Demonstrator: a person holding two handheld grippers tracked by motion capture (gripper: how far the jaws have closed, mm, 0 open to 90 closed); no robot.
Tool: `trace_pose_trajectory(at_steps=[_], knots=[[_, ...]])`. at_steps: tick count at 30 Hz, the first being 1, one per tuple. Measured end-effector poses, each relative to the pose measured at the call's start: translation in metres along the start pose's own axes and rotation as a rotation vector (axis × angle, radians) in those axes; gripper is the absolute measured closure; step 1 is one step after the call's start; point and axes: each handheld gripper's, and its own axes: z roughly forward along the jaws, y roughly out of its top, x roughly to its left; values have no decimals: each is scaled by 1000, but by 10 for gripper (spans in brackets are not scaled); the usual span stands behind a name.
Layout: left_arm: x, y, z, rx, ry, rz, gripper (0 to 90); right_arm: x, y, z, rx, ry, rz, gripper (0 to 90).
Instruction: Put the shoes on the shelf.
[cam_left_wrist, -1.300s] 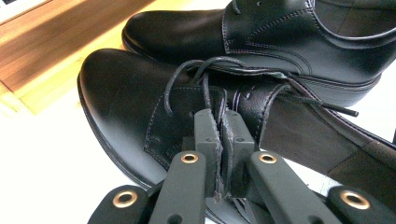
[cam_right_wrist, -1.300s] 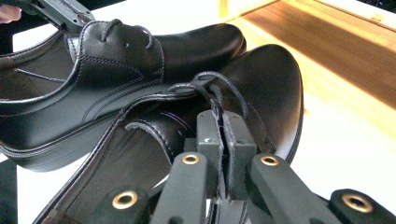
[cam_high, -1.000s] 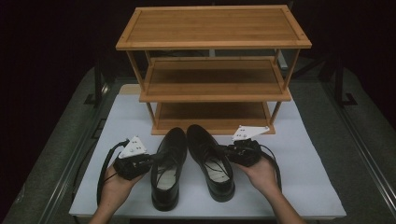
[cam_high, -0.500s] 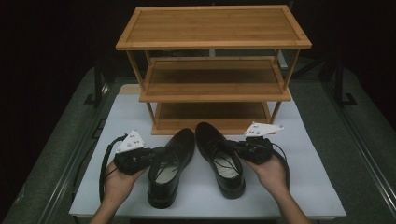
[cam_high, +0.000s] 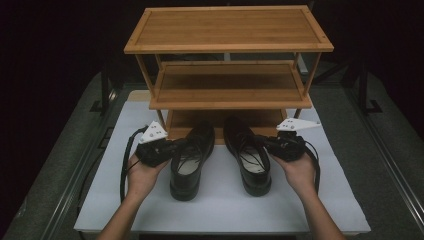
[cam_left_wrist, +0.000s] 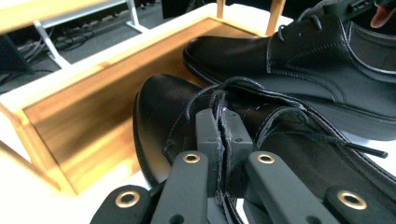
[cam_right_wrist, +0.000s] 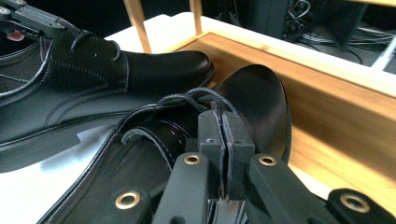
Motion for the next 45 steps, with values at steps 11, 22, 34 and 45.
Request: trace_pose_trajectory(at_steps=[11,22,34,45], knots=[[11,15,62,-31,55,-9,883,-26,8,31,6,-79,38,879],[17,15,103,-48,119,-13,883,-40,12,56,-12,-130,55,879],[15,13,112,-44,112,6,879,-42,11,67,-12,-124,69,877],[17,11,108,-38,61,0,823,-40,8,67,-9,-128,67,825]])
